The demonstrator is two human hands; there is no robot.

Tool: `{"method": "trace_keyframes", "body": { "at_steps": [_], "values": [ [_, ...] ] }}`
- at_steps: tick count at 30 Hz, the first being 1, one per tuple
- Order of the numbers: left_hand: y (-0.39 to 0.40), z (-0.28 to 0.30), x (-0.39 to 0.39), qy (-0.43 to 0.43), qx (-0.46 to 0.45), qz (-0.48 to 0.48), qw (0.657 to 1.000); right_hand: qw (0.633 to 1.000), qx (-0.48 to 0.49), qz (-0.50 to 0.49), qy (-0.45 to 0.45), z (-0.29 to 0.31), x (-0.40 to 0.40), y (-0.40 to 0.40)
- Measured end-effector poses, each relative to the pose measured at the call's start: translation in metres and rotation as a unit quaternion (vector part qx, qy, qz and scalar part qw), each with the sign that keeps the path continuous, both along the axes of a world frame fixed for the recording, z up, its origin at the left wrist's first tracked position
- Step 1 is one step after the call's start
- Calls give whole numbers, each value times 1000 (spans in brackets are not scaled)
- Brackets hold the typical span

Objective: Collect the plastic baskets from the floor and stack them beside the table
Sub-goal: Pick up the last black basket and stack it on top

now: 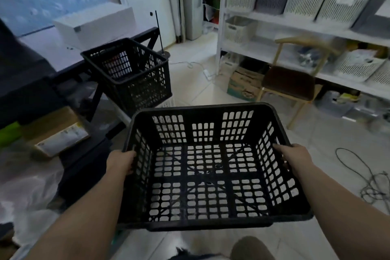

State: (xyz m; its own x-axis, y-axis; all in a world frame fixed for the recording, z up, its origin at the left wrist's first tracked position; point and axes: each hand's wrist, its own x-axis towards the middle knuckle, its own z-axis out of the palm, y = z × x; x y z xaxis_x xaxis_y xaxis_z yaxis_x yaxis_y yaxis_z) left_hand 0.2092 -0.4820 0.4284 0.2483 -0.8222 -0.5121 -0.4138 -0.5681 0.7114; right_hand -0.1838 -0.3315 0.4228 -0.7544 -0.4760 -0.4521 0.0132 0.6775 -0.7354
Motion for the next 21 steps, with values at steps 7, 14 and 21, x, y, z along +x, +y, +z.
{"method": "trace_keyframes", "body": {
  "at_steps": [7, 14, 21],
  "values": [
    [-118, 21, -75, 11, -32, 65, 997, 999, -2, 51, -1, 15, -92, -151],
    [-207, 72, -121, -14, -69, 159, 985, 983, -11, 171, 60, 60, -170, -332],
    [-280, 158, -139, -82, -166, 210, 960, 953, -71, 268, 124, 117, -182, -497]
  ]
}}
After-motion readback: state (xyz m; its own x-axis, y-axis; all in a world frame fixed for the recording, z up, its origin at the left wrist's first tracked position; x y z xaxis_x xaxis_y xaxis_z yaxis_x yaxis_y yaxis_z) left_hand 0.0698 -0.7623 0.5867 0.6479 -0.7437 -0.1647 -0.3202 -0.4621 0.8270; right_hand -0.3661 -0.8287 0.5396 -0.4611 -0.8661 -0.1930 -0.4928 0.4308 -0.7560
